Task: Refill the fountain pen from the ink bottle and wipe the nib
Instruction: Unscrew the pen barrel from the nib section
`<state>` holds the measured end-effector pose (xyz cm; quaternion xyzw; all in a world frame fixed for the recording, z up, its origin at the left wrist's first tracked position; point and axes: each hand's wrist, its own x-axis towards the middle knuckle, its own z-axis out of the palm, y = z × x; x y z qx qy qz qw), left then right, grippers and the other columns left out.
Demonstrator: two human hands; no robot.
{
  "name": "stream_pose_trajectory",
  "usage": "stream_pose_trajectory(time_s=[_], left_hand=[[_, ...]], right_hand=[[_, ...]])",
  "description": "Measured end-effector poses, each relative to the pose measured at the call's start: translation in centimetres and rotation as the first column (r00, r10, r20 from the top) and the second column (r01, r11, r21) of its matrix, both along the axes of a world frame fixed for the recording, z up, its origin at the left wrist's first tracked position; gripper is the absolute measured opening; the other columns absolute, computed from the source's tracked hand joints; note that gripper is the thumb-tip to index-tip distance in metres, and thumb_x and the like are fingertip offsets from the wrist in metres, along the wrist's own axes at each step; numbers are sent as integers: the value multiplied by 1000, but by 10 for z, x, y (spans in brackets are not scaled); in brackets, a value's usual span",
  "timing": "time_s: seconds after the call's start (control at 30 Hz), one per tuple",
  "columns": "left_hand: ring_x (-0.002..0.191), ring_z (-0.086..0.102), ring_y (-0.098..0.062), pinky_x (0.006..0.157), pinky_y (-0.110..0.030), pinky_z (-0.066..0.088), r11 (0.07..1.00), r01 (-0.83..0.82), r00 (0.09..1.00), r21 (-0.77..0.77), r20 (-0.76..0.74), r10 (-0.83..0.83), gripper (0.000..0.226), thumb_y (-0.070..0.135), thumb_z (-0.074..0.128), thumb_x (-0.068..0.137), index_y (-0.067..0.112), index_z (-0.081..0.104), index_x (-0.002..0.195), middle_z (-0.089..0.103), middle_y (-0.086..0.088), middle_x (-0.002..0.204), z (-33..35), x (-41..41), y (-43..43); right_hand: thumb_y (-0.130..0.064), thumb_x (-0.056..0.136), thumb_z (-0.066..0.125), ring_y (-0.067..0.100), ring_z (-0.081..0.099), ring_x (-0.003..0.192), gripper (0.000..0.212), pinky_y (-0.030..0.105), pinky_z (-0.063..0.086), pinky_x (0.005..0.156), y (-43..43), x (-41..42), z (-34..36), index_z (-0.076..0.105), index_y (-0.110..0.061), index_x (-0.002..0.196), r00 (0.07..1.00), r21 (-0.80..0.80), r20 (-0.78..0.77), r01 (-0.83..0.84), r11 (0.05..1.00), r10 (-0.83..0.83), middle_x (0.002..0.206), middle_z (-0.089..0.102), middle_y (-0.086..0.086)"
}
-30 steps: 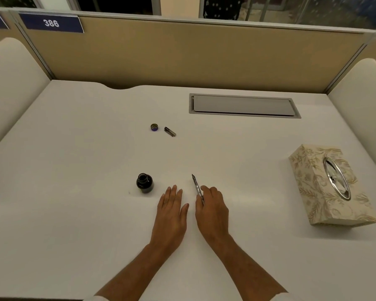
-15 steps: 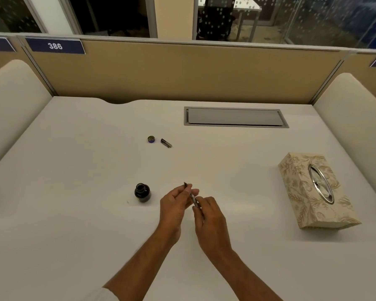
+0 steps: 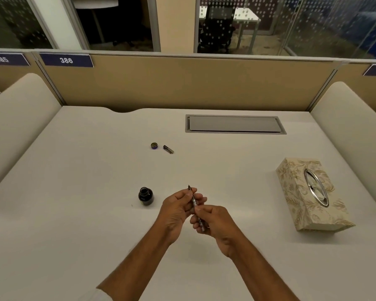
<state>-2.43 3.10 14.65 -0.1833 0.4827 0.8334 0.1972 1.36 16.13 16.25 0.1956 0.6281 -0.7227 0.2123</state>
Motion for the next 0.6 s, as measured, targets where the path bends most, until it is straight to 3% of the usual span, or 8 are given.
stream_pose_trajectory(time_s=[0.3,0.43,0.6], left_hand=[[100,76,-35,90,-41,58,998,-54,999,-21,9,54,20,8,66,95,-2,72,111,77,-20,100,8,2,4],[101,76,-34,91,-40,58,997,-74,997,34,14,74,23,9,67,94,-3,71,113,77,-22,104,13,1,3],[102,75,-36,87,-39,60,994,-91,996,59,10,91,21,7,64,96,-4,70,113,76,-24,106,16,3,2]], right_hand=[[-20,93,69,15,68,61,17,20,55,60,-15,13,6,78,-11,83,967,276,-208,201,940,-146,68,75,7],[-36,97,63,16,68,62,34,28,59,67,-12,14,19,78,-8,85,965,96,-88,256,962,-248,74,75,12],[-8,90,71,21,65,68,11,30,60,74,-10,12,23,77,0,84,915,-47,51,403,914,-400,84,74,21]])
